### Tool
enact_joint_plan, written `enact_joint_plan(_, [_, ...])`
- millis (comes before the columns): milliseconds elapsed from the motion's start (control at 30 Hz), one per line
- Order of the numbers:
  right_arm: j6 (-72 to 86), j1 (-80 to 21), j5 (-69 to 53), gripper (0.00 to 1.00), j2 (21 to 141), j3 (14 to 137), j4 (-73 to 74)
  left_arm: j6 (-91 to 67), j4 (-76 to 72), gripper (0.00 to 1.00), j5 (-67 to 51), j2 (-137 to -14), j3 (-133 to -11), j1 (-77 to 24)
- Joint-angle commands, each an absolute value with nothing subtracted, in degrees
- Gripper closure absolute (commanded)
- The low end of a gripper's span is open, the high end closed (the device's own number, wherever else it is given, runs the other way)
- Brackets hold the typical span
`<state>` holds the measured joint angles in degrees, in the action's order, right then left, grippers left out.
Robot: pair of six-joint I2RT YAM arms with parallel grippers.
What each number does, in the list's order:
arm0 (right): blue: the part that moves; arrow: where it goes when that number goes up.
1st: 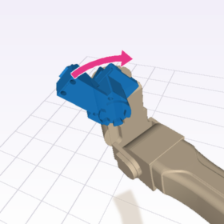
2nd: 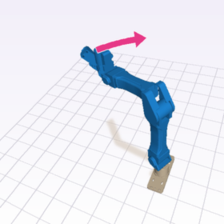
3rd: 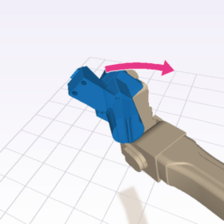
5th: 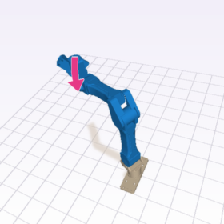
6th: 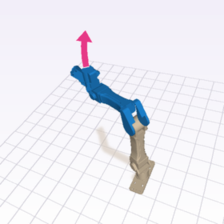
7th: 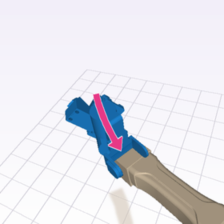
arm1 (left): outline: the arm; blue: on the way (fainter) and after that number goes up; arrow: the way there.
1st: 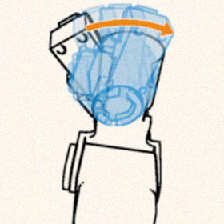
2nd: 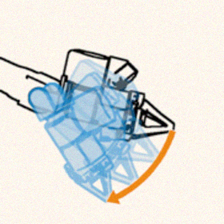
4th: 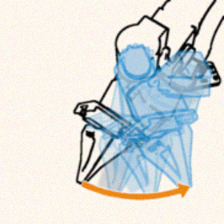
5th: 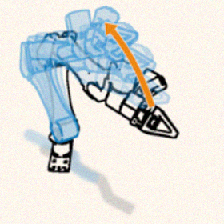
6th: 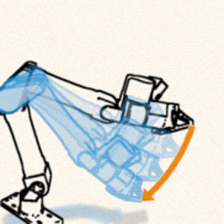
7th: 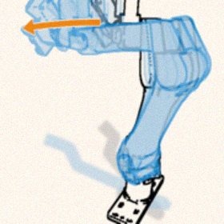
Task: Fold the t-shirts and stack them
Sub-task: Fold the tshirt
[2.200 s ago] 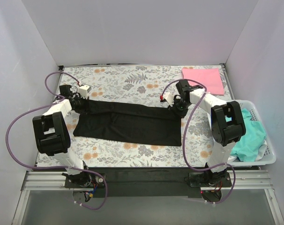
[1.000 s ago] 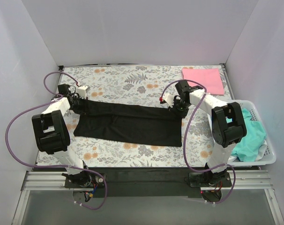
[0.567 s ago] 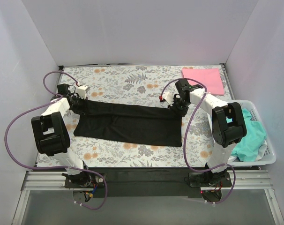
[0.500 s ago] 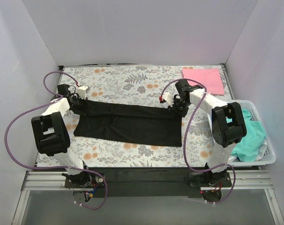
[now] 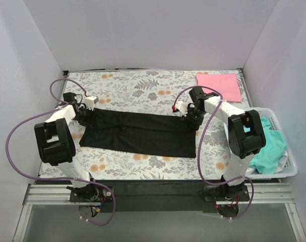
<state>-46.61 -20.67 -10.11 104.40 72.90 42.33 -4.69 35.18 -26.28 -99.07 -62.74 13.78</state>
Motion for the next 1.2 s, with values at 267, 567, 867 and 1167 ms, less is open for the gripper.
enact_joint_plan(267, [-42.89, -20.83, -15.11, 0.46, 101.95, 81.12, 47.02, -11.68, 37.26, 0.66, -33.31, -106.68, -79.88, 14.06])
enact_joint_plan(567, [-41.31, -20.92, -15.91, 0.53, 106.26, 82.44, 48.08, -10.9, 37.8, 0.65, -32.09, -113.29, -84.99, 11.78])
enact_joint_plan(867, [-41.57, -20.92, -15.03, 0.54, 107.14, 83.41, 48.43, -9.32, 37.26, 0.67, -29.53, -115.49, -84.03, 9.93])
enact_joint_plan(1167, [-41.75, -20.83, -13.89, 0.55, 107.75, 84.38, 48.6, -5.45, 39.9, 1.0, -32.25, -108.21, -80.96, 9.76])
